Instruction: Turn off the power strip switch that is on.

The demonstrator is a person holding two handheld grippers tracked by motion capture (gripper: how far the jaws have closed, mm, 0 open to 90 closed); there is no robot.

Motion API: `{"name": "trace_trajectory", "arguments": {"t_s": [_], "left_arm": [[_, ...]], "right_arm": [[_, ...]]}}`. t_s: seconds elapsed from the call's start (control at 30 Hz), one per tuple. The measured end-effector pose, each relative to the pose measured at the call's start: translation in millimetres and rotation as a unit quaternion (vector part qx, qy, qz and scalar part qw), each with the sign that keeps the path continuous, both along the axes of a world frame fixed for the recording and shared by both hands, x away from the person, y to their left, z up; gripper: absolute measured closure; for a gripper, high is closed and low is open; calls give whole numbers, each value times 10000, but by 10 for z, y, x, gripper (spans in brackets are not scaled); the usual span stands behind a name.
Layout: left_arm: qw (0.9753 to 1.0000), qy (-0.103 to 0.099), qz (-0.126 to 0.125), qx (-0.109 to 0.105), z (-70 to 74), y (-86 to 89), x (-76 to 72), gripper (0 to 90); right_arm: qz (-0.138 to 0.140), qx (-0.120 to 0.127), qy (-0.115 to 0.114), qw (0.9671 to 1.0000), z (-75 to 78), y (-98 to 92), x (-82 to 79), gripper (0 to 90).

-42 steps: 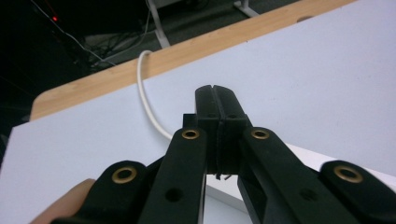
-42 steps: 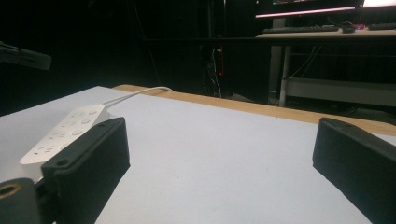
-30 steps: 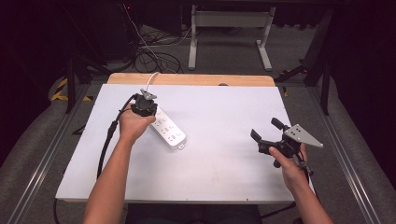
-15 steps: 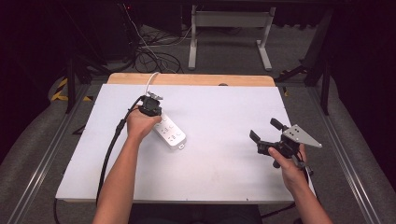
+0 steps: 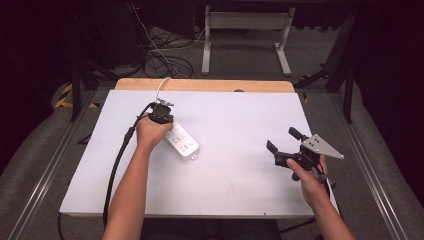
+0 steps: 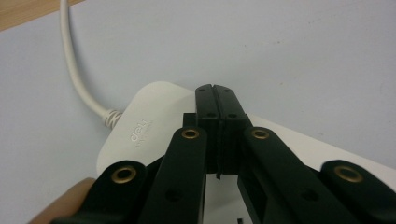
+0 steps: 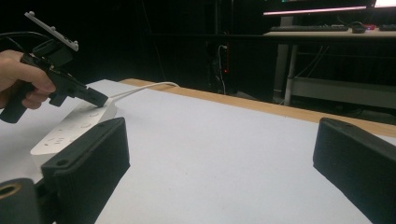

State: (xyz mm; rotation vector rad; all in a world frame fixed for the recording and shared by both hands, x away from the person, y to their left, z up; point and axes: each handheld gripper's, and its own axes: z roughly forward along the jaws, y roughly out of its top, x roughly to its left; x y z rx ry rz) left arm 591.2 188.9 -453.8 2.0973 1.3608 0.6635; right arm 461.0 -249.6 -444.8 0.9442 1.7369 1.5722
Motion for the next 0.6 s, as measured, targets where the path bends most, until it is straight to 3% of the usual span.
{"name": "trace_trajectory", "arguments": {"t_s": [0.1, 0.13, 0.4, 0.6], "left_arm": [[9999, -27, 120, 102, 0, 28, 8, 900], [9999, 0, 145, -11, 1, 71, 15, 900], [9999, -51, 96, -104, -13, 49, 25, 900], [9999, -67, 126, 35, -18, -53, 18, 900]], "right_arm": [[-3, 8, 3, 10000, 1, -4, -3, 41], [-10, 1, -5, 10000, 1, -8, -3, 41], [-14, 8, 10, 10000, 0, 2, -2, 40], [-23, 23, -2, 10000, 6, 4, -6, 40]]}}
